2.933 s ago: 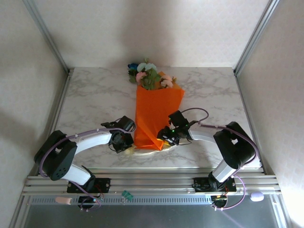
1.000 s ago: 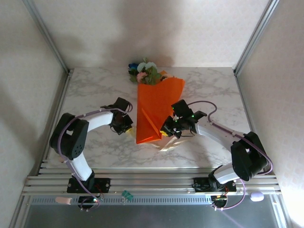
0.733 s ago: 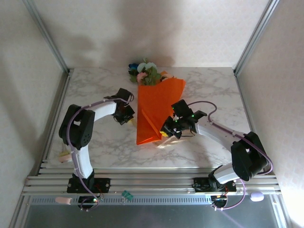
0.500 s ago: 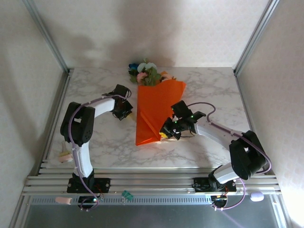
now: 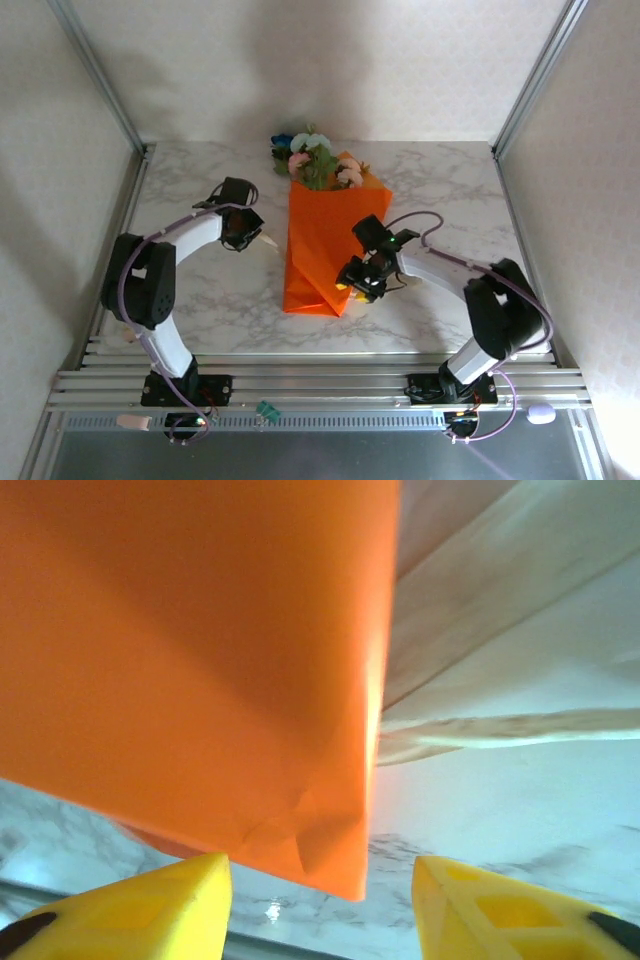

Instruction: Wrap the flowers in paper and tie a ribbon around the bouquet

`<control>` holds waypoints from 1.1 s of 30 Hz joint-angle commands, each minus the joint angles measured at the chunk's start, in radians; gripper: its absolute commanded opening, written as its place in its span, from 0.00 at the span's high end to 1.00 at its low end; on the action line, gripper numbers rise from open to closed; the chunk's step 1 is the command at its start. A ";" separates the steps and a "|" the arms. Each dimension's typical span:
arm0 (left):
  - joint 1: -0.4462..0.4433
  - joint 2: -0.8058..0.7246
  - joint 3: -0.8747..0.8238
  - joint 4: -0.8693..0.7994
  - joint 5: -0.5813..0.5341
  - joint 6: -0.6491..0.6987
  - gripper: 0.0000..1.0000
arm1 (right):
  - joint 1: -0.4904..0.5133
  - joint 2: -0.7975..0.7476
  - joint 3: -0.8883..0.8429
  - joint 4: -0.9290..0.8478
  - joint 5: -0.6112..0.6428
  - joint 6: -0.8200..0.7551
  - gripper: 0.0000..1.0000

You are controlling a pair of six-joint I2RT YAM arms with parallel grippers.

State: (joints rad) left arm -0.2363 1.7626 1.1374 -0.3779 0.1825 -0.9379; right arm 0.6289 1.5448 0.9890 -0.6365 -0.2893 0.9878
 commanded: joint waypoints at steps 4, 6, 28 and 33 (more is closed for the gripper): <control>0.014 -0.035 -0.066 -0.016 0.000 0.008 1.00 | -0.121 -0.084 -0.011 -0.125 0.203 0.040 0.57; 0.015 -0.041 -0.070 -0.013 0.003 0.007 1.00 | -0.137 -0.058 -0.008 -0.092 0.207 0.109 0.58; 0.014 -0.056 -0.091 -0.006 0.047 0.024 1.00 | -0.183 0.156 -0.065 0.122 0.132 0.619 0.62; 0.014 -0.064 -0.084 -0.011 0.049 0.029 1.00 | -0.198 0.204 -0.076 0.211 0.144 0.643 0.75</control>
State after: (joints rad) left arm -0.2310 1.7329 1.0569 -0.3779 0.2245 -0.9268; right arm 0.4442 1.6829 0.9291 -0.5095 -0.1616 1.5936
